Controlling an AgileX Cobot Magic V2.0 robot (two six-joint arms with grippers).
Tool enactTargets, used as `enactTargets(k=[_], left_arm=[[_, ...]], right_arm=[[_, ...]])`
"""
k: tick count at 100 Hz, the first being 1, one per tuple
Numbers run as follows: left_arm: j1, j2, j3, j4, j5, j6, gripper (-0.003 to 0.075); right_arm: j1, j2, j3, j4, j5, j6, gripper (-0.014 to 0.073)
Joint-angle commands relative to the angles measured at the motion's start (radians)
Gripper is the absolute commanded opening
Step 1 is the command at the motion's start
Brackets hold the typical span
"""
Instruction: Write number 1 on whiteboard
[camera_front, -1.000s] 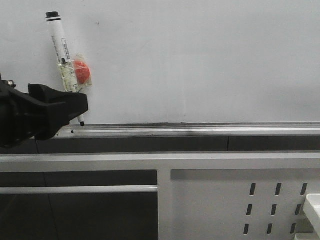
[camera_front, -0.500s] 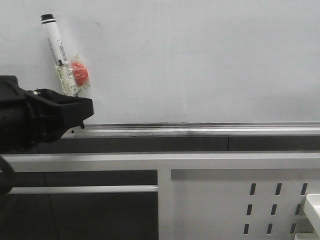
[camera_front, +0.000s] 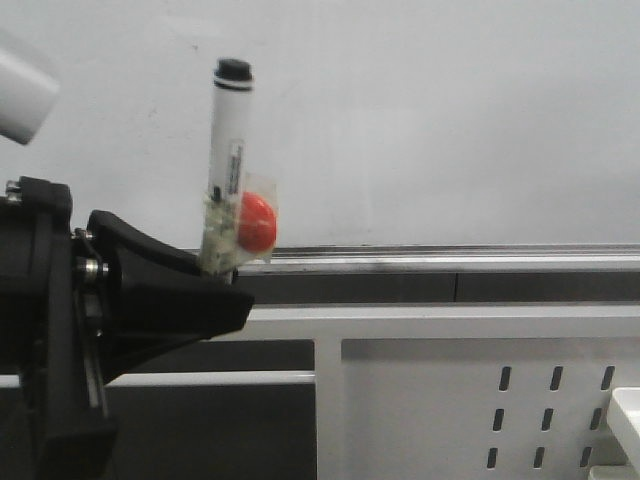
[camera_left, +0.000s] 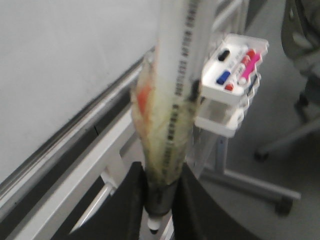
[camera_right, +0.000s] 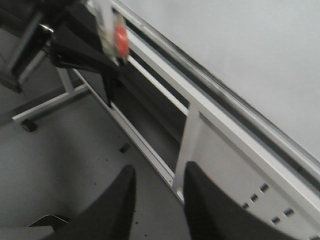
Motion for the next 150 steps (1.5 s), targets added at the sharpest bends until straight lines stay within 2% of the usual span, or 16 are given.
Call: enactTargets(k=[1,7,15,41,60,93,103,114,134,142,147,150], left_arm=[[-0.008,-0.087,-0.062,0.14,0.14,0.008,-0.002],[-0.031,-0.133,-0.093,0.213,0.253,0.008,-0.002],[-0.078,-0.18,-0.12,0.233,0.402,0.008,-0.002],[-0.241,-0.225,-0.198,0.266,0.725,0.006,-0.002],[-0.251,-0.225,-0.243,0.266,0.756,0.004,-0.002],[-0.251,-0.223,-0.277,0.266,0.748,0.004,-0.002],[-0.251,-0.223,-0.277,0.266,0.744,0.004,-0.002],[-0.251,-0.223,-0.277,0.266,0.731,0.004,-0.002],[-0.251,-0.223,-0.277,0.266,0.685,0.004,-0.0019],[-0.251,-0.223,-0.277,0.266,0.662,0.004,0.0003],[-0.251,-0.223,-0.277,0.266,0.661,0.004,0.0062],[-0.251,-0.223,-0.277,0.266,0.661,0.004,0.0126]], right_arm=[[0.075,0.069,-0.063,0.003,-0.149,-0.018,0.0372],[0.117,0.121,-0.093,-0.004,-0.169,-0.02,0.0392],[0.151,0.208,-0.133,-0.024,-0.176,-0.02,0.0392],[0.19,0.435,-0.278,-0.044,-0.178,-0.022,0.0392],[0.194,0.518,-0.34,-0.044,-0.178,-0.022,0.0391],[0.194,0.541,-0.358,-0.044,-0.172,-0.022,0.0388],[0.194,0.541,-0.358,-0.044,-0.17,-0.022,0.0322],[0.194,0.541,-0.358,-0.044,-0.172,-0.022,0.0206],[0.194,0.541,-0.358,-0.044,-0.17,-0.022,-0.0077],[0.194,0.541,-0.358,-0.044,-0.166,-0.022,-0.0075],[0.194,0.541,-0.358,-0.044,-0.166,-0.022,-0.0075],[0.194,0.541,-0.358,-0.044,-0.166,-0.022,-0.0075]])
